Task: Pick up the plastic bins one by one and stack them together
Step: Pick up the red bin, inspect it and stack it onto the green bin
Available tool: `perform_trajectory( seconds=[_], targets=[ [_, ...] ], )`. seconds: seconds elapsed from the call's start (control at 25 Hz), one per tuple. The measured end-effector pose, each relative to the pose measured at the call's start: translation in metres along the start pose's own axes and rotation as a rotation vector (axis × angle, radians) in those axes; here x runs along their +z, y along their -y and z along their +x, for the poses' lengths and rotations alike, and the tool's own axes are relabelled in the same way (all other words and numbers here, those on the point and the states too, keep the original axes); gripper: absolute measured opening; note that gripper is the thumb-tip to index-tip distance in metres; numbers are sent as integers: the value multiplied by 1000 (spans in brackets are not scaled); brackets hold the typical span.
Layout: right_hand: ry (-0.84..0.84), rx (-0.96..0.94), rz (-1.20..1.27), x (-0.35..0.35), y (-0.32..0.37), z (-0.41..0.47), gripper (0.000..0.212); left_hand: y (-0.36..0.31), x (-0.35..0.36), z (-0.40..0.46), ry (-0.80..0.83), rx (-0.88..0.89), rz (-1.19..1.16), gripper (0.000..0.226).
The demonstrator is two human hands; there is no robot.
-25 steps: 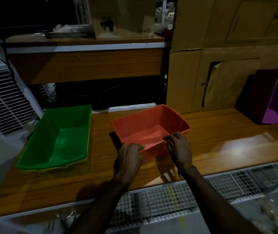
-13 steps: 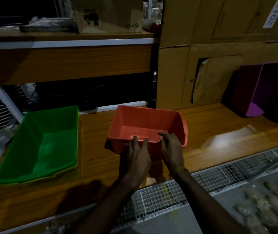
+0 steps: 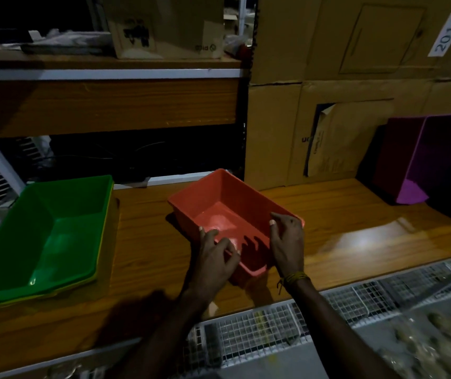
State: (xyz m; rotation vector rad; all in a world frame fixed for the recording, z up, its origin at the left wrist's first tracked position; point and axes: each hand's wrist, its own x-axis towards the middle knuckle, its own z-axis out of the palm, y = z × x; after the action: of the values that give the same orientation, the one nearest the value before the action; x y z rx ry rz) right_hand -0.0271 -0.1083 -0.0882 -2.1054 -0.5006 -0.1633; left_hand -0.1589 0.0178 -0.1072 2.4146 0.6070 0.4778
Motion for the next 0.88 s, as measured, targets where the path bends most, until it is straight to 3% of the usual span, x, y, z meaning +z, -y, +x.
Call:
perform_trajectory(
  seconds=[0.12, 0.28, 0.44, 0.6, 0.72, 0.88],
  targets=[
    [35, -1, -119, -3, -15, 17, 26, -1, -12, 3, 0, -79, -150, 5],
    [111, 16, -185, -4, -18, 29, 27, -2, -14, 10, -253, -184, -58, 20],
    [125, 43, -263, -5, -17, 41, 29, -11, -8, 9, -342, -308, -86, 23],
    [198, 80, -61, -2, -26, 53, 37, -23, -5, 9, -423, -366, -129, 24],
    [212, 72, 117, -8, -18, 60, 28, -37, -11, 12, -521, -414, -232, 25],
    [218, -5, 280, -25, 7, 74, 36, -52, -34, 28, -657, -398, -380, 47]
  ],
)
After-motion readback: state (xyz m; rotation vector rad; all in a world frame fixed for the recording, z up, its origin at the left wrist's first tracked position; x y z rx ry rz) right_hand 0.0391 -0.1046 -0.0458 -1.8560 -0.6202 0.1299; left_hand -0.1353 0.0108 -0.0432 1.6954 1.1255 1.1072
